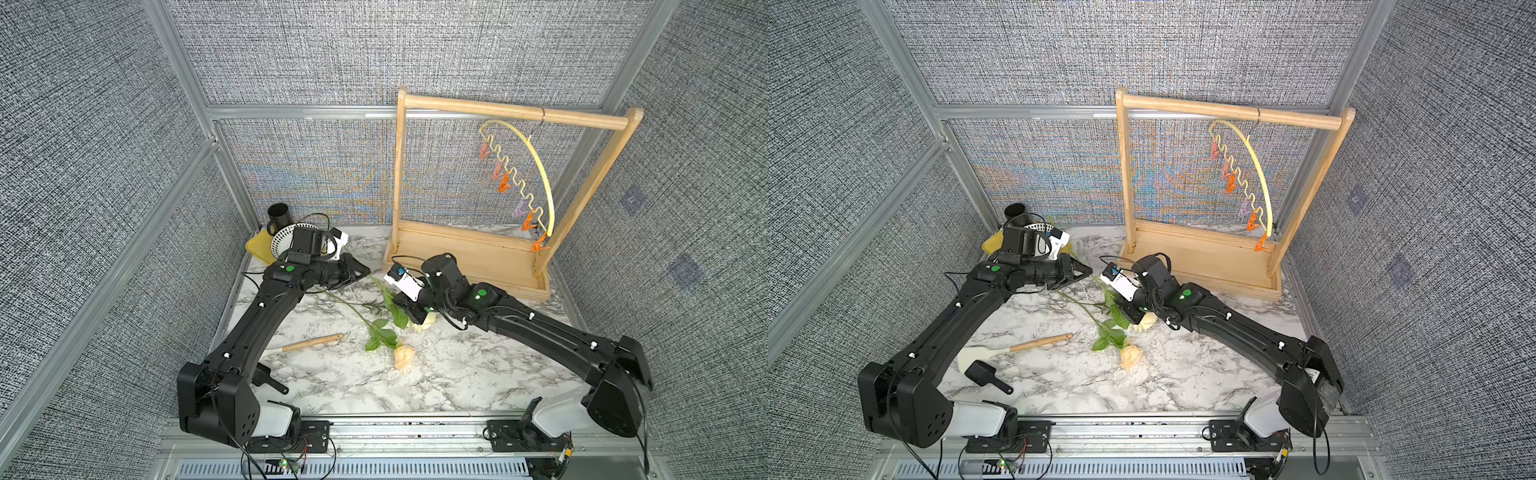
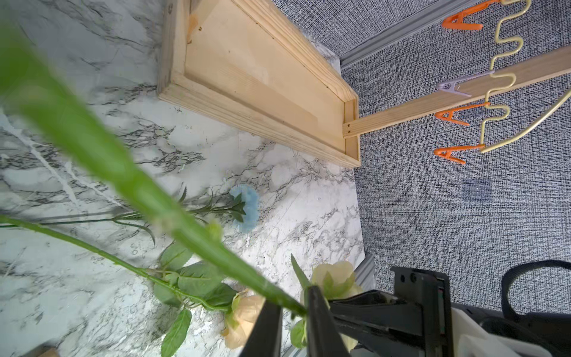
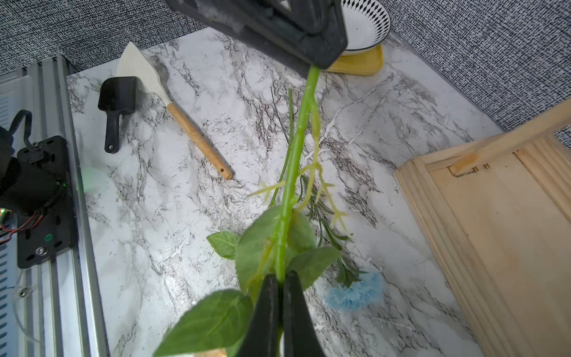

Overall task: Dry the flowers on a clothes hanger
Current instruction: Pick up the flower at the center of the board.

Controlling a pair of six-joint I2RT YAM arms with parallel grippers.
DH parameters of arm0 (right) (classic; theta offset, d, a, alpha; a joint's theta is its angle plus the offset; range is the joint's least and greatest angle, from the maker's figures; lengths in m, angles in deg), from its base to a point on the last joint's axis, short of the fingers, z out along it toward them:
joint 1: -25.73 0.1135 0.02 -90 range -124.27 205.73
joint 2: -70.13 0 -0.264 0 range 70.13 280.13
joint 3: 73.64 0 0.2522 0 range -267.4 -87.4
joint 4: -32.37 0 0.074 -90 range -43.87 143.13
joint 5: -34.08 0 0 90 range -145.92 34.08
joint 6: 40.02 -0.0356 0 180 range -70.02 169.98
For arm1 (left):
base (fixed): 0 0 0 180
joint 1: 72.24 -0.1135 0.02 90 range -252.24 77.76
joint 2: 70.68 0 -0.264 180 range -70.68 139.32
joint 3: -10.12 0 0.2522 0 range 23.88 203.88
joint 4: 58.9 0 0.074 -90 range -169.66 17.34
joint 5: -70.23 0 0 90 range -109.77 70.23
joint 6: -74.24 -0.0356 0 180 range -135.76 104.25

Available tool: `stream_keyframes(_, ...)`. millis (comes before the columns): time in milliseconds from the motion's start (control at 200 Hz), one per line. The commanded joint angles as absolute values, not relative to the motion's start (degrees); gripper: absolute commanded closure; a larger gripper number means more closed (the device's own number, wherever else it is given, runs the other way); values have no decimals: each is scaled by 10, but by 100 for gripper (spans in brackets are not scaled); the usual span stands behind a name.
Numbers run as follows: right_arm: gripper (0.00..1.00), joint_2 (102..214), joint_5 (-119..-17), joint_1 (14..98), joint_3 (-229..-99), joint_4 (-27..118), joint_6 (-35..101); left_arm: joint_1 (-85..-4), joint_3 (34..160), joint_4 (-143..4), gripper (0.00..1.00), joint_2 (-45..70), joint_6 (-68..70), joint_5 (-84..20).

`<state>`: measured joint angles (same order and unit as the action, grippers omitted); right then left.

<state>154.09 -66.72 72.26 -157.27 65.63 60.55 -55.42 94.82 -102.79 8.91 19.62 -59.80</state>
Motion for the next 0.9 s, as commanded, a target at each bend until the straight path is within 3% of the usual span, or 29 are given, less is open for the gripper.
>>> stream_keyframes(0,97,1539,-663,724,-1574,649,606,-555,953,-1023,88,87,186,-592)
stream_keyframes(160,97,1536,-665,726,-1575,647,608,-554,953,-1018,98,85,180,-596)
stream_keyframes(360,96,1522,-666,727,-1563,631,606,-552,949,-1010,96,82,174,-594)
stream_keyframes(400,97,1519,-666,727,-1561,629,605,-552,950,-1009,89,82,174,-596)
stream_keyframes(470,97,1517,-663,727,-1560,628,604,-551,951,-1009,58,85,175,-594)
stream_keyframes(526,97,1518,-662,727,-1560,628,604,-551,952,-1010,53,89,176,-595)
stream_keyframes(706,98,1521,-661,727,-1559,627,603,-550,953,-1008,57,89,177,-589)
stream_keyframes(836,98,1523,-660,727,-1557,628,601,-550,956,-1007,78,85,175,-586)
stream_keyframes(891,98,1522,-660,727,-1557,627,600,-550,957,-1008,83,83,174,-585)
